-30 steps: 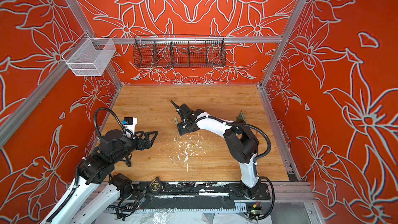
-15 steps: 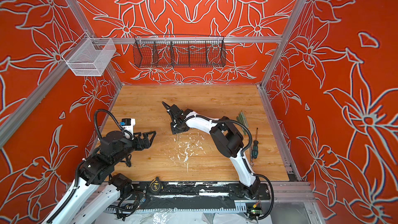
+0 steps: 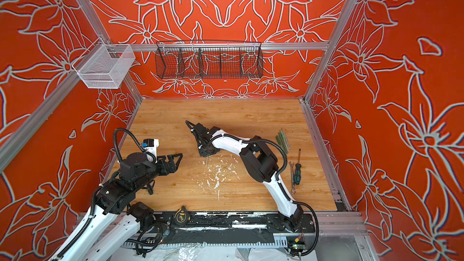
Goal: Insert the pens into the pen caps
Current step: 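Reach the right gripper to the beige pen and grasp it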
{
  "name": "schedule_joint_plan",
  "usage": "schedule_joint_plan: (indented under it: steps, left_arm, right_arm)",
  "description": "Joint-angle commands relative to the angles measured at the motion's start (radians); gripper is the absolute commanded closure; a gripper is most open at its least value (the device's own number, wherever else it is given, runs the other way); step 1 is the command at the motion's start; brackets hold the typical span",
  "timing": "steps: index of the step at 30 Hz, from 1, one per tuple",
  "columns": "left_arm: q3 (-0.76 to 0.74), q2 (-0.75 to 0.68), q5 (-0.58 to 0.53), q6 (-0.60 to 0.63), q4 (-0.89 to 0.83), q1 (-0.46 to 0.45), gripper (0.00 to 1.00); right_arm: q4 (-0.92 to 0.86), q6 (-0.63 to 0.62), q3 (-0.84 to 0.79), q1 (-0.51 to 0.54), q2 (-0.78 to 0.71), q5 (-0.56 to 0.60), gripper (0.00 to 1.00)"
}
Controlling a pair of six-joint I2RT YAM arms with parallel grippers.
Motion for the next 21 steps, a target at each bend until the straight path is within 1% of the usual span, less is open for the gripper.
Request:
schedule_joint_plan:
  steps: [1,6,11,16,21]
  left_arm:
    - [-0.020,0.010,0.013,-0.028,0.040,0.001,0.03]
    - [-0.037,0.035,0.029,-0.033,0.069,0.001,0.03]
    - [-0.059,0.058,0.046,-0.035,0.093,0.001,0.03]
    - [-0.077,0.081,0.080,-0.034,0.124,0.002,0.03]
    - [-0.107,0.091,0.129,-0.034,0.187,0.001,0.03]
  right_arm:
    - [-0.060,0.003,0.033,0.016,0.024,0.039,0.77]
    - [-0.064,0.005,0.040,0.018,0.034,0.031,0.79]
    - [-0.062,0.007,0.037,0.018,0.013,0.032,0.84]
    - [-0.042,0.005,0.016,0.016,-0.041,0.023,0.87]
    - [0.057,0.016,-0.078,0.000,-0.144,-0.045,0.88]
